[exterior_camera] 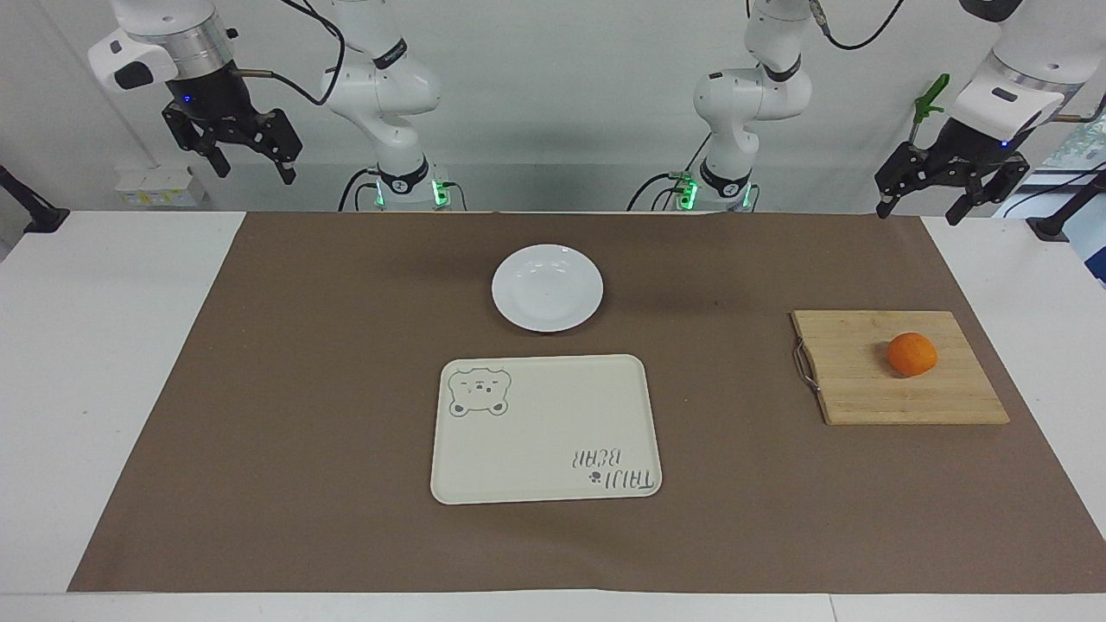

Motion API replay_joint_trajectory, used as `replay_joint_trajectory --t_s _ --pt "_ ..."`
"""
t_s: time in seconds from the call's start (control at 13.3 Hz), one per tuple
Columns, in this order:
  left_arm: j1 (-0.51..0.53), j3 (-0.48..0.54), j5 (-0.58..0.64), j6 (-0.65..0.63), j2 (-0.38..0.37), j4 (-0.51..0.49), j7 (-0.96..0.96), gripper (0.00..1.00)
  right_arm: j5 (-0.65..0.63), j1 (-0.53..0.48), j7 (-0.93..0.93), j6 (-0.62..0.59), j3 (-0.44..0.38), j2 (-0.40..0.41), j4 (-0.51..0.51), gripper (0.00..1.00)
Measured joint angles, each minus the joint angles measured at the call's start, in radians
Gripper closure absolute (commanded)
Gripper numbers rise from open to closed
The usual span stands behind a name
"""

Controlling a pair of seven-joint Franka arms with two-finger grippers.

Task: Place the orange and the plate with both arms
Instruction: 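Move the left gripper toward the orange on the wooden board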

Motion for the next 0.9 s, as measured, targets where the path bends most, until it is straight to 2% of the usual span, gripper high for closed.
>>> replay_joint_trajectory --t_s 0.9 --pt "0.001 -0.001 0.000 -0.038 -0.003 0.000 0.000 0.00 0.000 0.000 0.000 0.000 0.000 0.000 0.000 0.00"
